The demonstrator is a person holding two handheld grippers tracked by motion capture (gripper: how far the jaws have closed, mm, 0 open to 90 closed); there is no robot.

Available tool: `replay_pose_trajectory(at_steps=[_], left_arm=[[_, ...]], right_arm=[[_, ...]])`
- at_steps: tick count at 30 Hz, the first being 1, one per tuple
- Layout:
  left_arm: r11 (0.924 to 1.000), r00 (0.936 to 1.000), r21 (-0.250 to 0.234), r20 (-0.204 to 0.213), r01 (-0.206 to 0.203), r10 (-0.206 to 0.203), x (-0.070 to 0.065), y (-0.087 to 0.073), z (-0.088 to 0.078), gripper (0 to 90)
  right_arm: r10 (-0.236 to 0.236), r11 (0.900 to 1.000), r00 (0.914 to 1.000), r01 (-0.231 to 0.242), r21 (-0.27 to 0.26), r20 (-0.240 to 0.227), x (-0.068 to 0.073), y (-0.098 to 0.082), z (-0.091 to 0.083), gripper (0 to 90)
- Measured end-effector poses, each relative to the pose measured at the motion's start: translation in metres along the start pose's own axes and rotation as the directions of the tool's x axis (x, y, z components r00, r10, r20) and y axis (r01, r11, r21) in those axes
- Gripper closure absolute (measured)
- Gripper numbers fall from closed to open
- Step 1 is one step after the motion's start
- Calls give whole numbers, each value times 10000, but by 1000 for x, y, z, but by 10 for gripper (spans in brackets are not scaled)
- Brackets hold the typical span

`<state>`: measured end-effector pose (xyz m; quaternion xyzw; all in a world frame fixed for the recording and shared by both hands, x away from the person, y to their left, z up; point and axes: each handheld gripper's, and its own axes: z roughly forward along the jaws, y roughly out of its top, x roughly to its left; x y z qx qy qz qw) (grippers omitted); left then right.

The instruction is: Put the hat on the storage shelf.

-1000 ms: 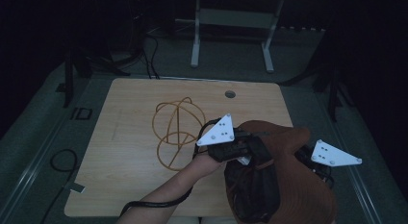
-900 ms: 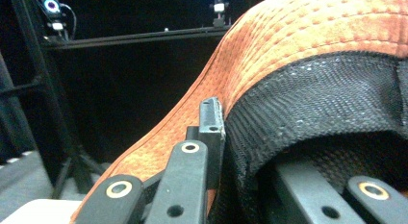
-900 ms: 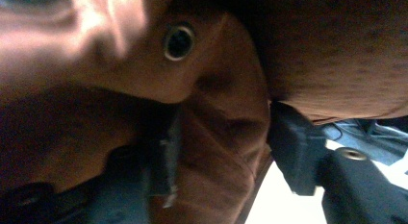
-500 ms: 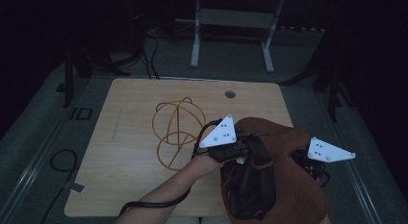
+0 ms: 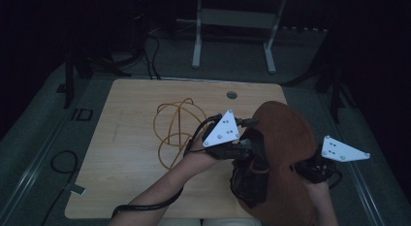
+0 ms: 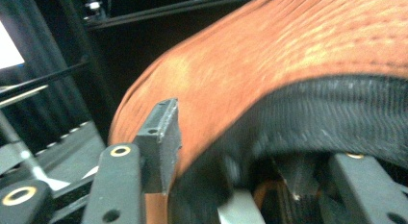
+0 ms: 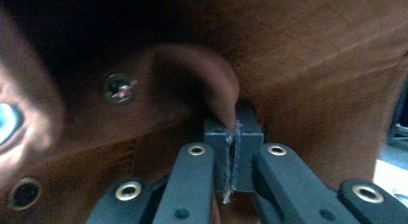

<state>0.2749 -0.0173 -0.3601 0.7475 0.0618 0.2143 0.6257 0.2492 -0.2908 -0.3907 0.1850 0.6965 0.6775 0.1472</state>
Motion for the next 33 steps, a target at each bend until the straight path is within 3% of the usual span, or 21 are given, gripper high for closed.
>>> replay_pose_trajectory(at_steps=[2, 9, 15, 17, 20, 25, 28, 33], left_arm=[[9998, 9993, 176, -347, -95, 101, 1, 1, -4, 429], [9983, 9961, 385, -790, 430, -399, 11, 3, -30, 372], [9954, 9919, 860, -1224, 433, -326, 13, 6, -58, 292], [9943, 9857, 895, -1632, 579, -428, 15, 6, -75, 260], [9927, 9800, 1004, -1933, 667, -463, 17, 6, -84, 186], [9933, 9729, 1046, -2302, 492, -239, 21, 1, -112, 119], [9936, 9676, 903, -2487, 682, -438, 24, -7, -128, 107], [9930, 9521, 845, -3011, 819, -529, 25, -28, -153, 97]], right_arm=[[-82, 9999, 9999, 83, -75, 150, 0, 3, -3, 876], [-67, 9990, 9968, 101, -428, 792, -9, 11, -17, 876], [-164, 9975, 9936, 240, -662, 1120, -16, 21, -22, 876], [-232, 9969, 9923, 320, -716, 1215, -19, 27, -20, 876], [-218, 9969, 9909, 316, -726, 1330, -23, 31, -17, 876], [-124, 9971, 9896, 230, -729, 1433, -32, 37, -5, 876], [-100, 9978, 9893, 195, -635, 1457, -37, 39, 3, 876], [-97, 9986, 9885, 175, -502, 1507, -45, 42, 23, 875]])
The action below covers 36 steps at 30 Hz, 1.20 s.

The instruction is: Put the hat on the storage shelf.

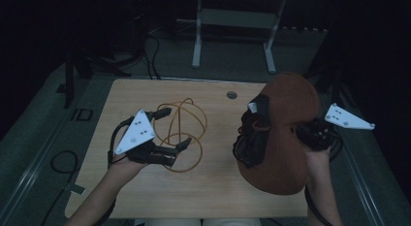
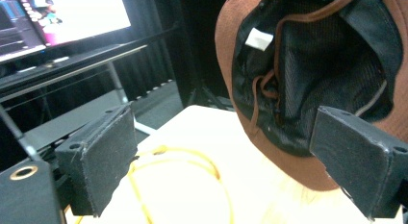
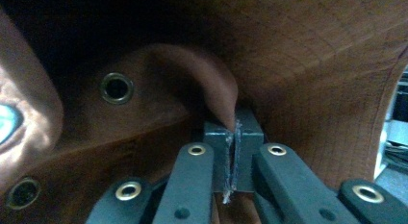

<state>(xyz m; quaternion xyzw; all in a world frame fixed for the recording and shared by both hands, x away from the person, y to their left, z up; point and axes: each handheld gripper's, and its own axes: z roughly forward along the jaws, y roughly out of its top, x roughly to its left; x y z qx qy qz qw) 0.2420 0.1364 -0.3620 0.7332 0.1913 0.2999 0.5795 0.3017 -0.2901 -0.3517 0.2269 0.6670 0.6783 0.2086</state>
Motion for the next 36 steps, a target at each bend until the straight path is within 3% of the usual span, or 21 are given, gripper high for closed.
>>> replay_pose_trajectory(at_steps=[9, 18, 19, 22, 24, 28, 29, 34, 35, 36], left_arm=[[9989, 9950, -62, -876, 474, -477, 15, -43, -41, 98], [9951, 9748, 280, -2054, 945, -868, 22, -102, -67, 98], [9938, 9697, 330, -2246, 1059, -958, 23, -114, -71, 98], [9900, 9603, 493, -2541, 1318, -1152, 23, -138, -76, 98], [9837, 9522, 622, -2680, 1690, -1466, 24, -154, -80, 98], [9716, 9299, 601, -3090, 2287, -1998, 25, -181, -88, 99], [9695, 9220, 529, -3255, 2391, -2096, 25, -187, -91, 99], [9660, 9016, 574, -3765, 2522, -2130, 27, -209, -100, 99], [9649, 8974, 611, -3862, 2555, -2132, 28, -213, -101, 99], [9612, 8905, 694, -3991, 2671, -2186, 30, -218, -104, 99]], right_arm=[[192, 9998, 9998, -192, 10, 74, -7, 8, 29, 875], [241, 9995, 9997, -242, 211, 58, -12, 17, 66, 875], [155, 9992, 9999, -158, 378, 73, -13, 19, 78, 875], [63, 9986, 10000, -64, 516, 36, -12, 20, 87, 875], [-25, 9976, 10000, 24, 685, 15, -11, 22, 98, 875], [53, 9964, 9993, -23, 849, -361, -4, 29, 125, 875], [53, 9964, 9993, -23, 849, -361, -4, 29, 125, 875], [161, 9933, 9929, -24, 1159, -1181, 14, 34, 158, 873], [161, 9933, 9929, -24, 1159, -1181, 14, 34, 158, 873], [202, 9927, 9914, -45, 1201, -1297, 17, 33, 163, 873]])
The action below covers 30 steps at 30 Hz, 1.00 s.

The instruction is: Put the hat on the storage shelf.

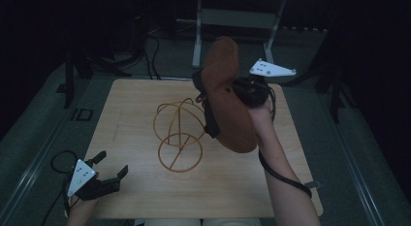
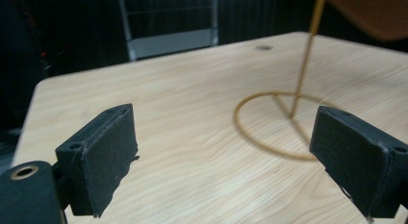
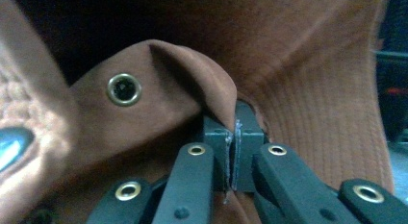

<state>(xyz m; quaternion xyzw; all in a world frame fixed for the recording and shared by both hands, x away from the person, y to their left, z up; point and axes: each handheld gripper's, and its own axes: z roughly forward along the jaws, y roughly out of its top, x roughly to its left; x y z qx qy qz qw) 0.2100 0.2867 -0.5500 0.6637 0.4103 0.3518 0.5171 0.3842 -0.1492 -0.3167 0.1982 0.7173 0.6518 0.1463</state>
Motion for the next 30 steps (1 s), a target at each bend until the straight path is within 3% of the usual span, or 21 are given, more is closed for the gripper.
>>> replay_pose_trajectory(at_steps=[1, 6, 8, 15, 17, 18, 19, 21, 22, 23, 27, 30], left_arm=[[10000, 10000, -11, -20, 59, -59, 1, -2, 0, 99], [9997, 9996, -64, -137, 230, -231, 5, -8, -3, 99], [9996, 9994, -82, -178, 288, -289, 6, -9, -3, 99], [9992, 9989, -102, -253, 387, -389, 9, -12, -4, 104], [9987, 9985, -146, -239, 487, -490, 10, -12, -4, 105], [9986, 9984, -163, -255, 507, -511, 10, -12, -5, 105], [9985, 9982, -181, -270, 525, -530, 10, -13, -5, 105], [9981, 9979, -134, -216, 602, -604, 11, -13, -4, 105], [9980, 9979, -137, -185, 622, -624, 10, -14, -4, 105], [9981, 9980, -100, -177, 601, -602, 10, -14, -4, 105], [9980, 9980, -116, -88, 624, -625, 9, -14, -4, 105], [9977, 9978, -135, -56, 667, -667, 10, -14, -4, 105]], right_arm=[[3, 9997, 9995, 5, 253, -308, 6, 0, 14, 872], [-148, 9963, 9976, 205, 839, -677, 18, -5, 39, 870], [-58, 9909, 9950, 191, 1331, -997, 25, -8, 56, 863], [4, 9816, 9914, 246, 1896, -1308, 37, -16, 85, 813], [-170, 9770, 9915, 438, 2086, -1287, 42, -18, 92, 800], [-279, 9747, 9911, 559, 2162, -1305, 45, -19, 95, 780], [-262, 9695, 9904, 582, 2382, -1357, 48, -19, 101, 700], [-384, 9658, 9908, 702, 2497, -1299, 50, -19, 104, 662], [-706, 9548, 9908, 1006, 2798, -1154, 54, -20, 110, 577], [-706, 9548, 9908, 1006, 2798, -1154, 54, -20, 110, 577], [-1277, 9317, 9884, 1481, 3317, -825, 59, -24, 118, 489], [-1232, 9266, 9892, 1432, 3478, -790, 60, -25, 119, 414]])
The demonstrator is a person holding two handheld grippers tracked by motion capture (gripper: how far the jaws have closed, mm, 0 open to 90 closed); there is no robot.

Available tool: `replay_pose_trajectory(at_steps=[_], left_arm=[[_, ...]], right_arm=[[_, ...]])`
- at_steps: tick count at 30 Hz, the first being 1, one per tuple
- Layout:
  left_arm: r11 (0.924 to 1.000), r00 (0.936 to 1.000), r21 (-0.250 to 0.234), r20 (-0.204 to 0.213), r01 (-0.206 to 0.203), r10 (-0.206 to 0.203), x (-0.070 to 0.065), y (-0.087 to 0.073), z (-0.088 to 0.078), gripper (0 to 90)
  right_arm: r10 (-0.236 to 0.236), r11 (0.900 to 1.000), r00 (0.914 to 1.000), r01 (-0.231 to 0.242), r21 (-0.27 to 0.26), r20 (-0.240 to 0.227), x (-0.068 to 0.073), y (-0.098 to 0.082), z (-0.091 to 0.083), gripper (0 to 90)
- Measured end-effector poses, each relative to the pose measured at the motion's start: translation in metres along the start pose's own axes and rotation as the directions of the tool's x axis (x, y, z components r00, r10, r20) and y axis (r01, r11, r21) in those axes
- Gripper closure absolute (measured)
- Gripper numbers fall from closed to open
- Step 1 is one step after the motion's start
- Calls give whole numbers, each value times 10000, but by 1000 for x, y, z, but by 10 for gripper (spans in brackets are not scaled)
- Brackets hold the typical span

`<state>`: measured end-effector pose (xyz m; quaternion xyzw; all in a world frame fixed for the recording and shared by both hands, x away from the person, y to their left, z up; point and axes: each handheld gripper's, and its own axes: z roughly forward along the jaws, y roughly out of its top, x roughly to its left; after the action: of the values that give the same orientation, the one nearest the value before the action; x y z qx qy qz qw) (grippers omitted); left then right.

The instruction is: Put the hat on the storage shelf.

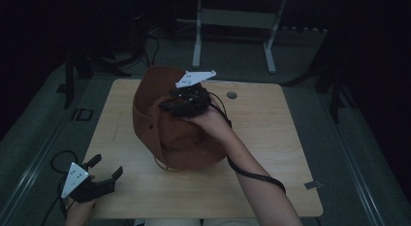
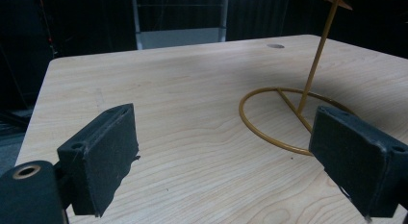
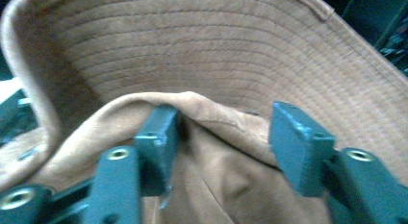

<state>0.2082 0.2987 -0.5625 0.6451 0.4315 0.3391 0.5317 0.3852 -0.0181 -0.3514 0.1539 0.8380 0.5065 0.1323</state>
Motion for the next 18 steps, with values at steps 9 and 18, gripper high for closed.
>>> replay_pose_trajectory(at_steps=[9, 18], left_arm=[[10000, 10000, 35, 76, 32, -32, -1, -1, 1, 105], [9999, 10000, 135, 68, 1, -2, -3, -3, 4, 104]], right_arm=[[-189, 9997, 9967, 199, 118, -789, 7, -2, -8, 113], [-267, 9976, 9965, 214, -665, -788, -4, -18, -37, 131]])
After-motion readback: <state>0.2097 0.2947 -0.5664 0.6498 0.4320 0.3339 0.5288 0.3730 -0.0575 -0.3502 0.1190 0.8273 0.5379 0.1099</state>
